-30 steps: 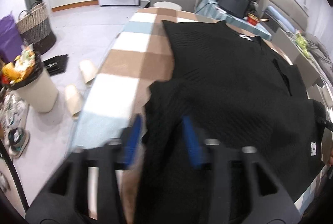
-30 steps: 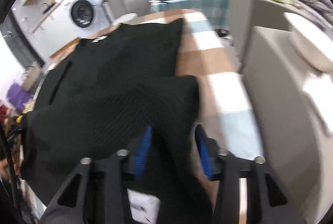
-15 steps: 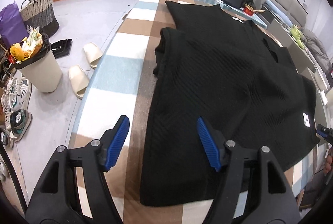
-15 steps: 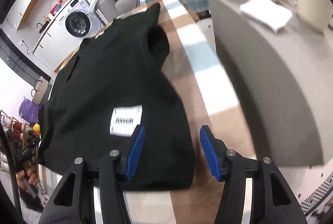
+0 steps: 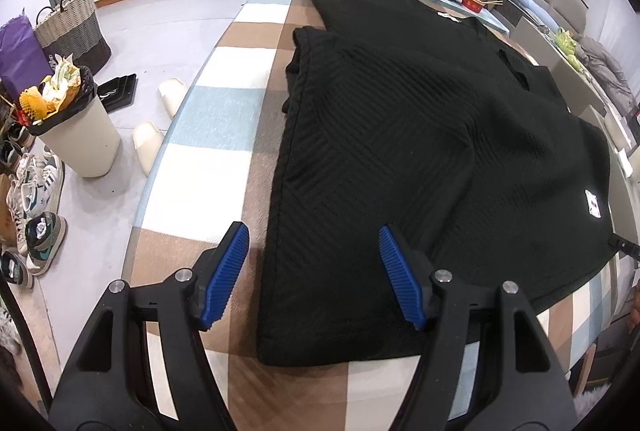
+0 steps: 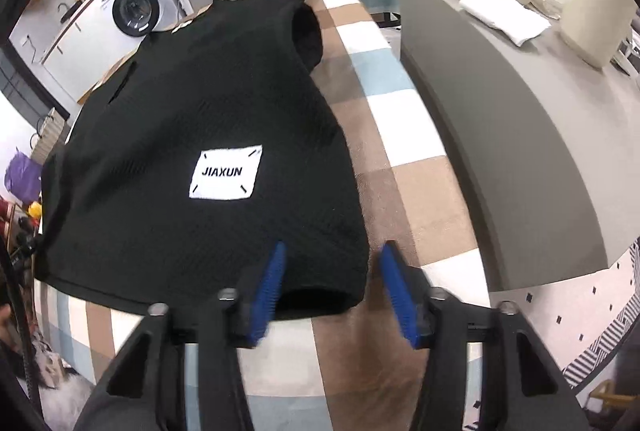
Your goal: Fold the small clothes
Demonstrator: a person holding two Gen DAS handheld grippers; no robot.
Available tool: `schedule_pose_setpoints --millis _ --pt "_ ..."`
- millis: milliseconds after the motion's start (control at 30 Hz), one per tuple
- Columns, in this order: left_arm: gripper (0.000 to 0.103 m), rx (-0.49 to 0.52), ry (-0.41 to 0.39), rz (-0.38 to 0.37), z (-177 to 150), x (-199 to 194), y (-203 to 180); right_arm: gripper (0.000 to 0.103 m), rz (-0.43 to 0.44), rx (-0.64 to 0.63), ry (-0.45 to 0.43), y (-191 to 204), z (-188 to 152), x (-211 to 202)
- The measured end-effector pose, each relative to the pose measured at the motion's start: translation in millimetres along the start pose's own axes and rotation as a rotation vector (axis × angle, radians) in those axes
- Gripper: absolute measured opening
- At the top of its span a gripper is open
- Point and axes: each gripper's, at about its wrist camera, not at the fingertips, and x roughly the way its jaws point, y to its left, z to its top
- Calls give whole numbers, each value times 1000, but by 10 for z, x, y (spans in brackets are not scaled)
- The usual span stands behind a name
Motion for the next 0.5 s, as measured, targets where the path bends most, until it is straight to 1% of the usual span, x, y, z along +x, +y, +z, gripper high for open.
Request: schedule_pose_setpoints --millis 33,100,133,200,333,367,433,500 --pt "65 -5 1 -1 -7 2 15 39 1 -1 2 3 -4 9" --pt "65 -21 6 2 -21 10 47 23 -22 -22 2 31 -8 16" --pt "65 -27 7 1 -26 15 61 20 -29 -28 -2 37 -12 15" --pt "65 -34 11 0 -26 35 80 10 -3 -21 -28 23 4 -37" --pt "65 -31 15 0 -27 42 76 7 55 -5 -107 -17 49 -276" --pt "65 -27 15 -3 -23 45 72 7 58 -1 -121 -49 49 -337" --pt "65 -22 12 -11 -28 41 71 7 45 0 -128 -105 39 -401" --pt "65 -22 15 -17 -34 53 75 7 7 -3 -103 -173 9 -353"
